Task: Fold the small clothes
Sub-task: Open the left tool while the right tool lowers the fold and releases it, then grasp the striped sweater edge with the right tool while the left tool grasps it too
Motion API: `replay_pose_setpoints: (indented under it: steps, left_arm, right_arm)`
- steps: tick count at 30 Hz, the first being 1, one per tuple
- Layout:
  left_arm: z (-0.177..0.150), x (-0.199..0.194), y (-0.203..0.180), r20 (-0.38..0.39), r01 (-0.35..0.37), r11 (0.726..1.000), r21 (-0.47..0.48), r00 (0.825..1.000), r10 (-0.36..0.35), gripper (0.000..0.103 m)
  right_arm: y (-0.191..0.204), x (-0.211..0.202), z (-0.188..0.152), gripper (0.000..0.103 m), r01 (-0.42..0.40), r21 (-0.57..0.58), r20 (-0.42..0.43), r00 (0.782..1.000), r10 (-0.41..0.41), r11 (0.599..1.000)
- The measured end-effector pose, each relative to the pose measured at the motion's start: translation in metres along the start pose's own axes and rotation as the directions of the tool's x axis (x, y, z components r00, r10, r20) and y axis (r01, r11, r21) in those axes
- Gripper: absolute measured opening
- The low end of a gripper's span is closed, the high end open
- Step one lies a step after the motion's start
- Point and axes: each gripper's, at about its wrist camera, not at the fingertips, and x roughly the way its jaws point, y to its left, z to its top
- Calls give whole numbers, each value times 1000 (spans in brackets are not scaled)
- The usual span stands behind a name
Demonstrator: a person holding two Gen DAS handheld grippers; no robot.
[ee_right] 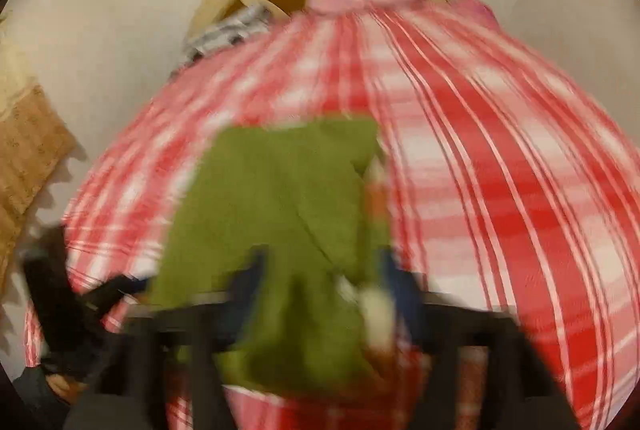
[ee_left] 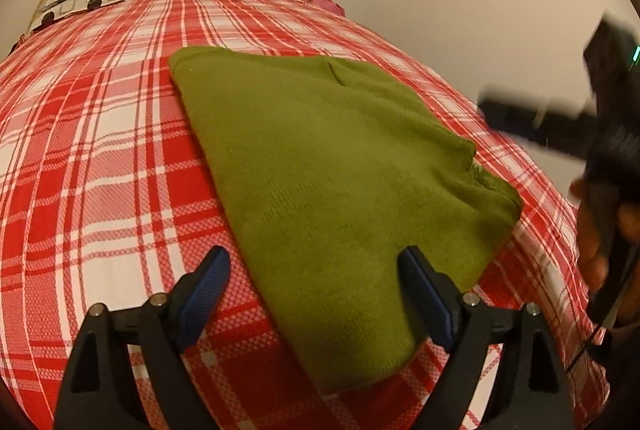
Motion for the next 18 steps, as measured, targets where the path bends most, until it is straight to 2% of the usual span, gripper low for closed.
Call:
replay_pose_setpoints:
  steps: [2, 4, 6, 7, 8, 9, 10, 13, 16, 18]
  left_arm:
    - [0, 0, 1, -2, -6, 1000, -2, 1000, 6, 93]
    - [-1, 0, 0, 1, -4, 1000, -4, 1000, 4, 93]
    - [0, 0, 2, 3, 0, 1000, -10, 1000, 0, 94]
    - [0, 0, 3, 2, 3, 1000, -15, 1000, -3, 94]
    - [-1, -1, 4, 2, 9, 1000, -21, 1000, -9, 94]
    - [-1, -1, 5, 1, 13, 1000, -26, 1000, -13, 94]
    - [-1, -1, 7, 1, 16, 999, -31, 1000, -16, 94]
    - [-1, 2, 6, -10, 6, 1000, -27, 1000, -7, 98]
    - [-1, 4, 2, -19, -11, 1000, -10, 1000, 11, 99]
    - [0, 6, -1, -26, -28, 1000, 3, 999, 28, 99]
  right_arm:
    - [19, -4, 8, 75, -56, -56, 21, 998, 57, 997]
    - [36, 7, 14, 75, -91, -84, 2, 996, 92, 992]
    - [41, 28, 18, 75, -201, -59, -57, 979, 198, 978]
    - [41, 39, 18, 75, -219, -47, -95, 972, 214, 975]
    - [36, 50, 17, 75, -179, -44, -123, 977, 172, 983]
    - [25, 60, 11, 74, -87, -44, -148, 986, 79, 995]
    - [11, 65, 2, 72, -30, -18, -170, 985, 26, 999]
    - [-15, 61, -9, 70, -68, 41, -142, 987, 73, 997]
    - [-2, 50, -9, 69, -3, -28, -144, 990, -1, 1000]
    - [4, 34, -5, 71, 17, -29, -82, 996, -20, 999]
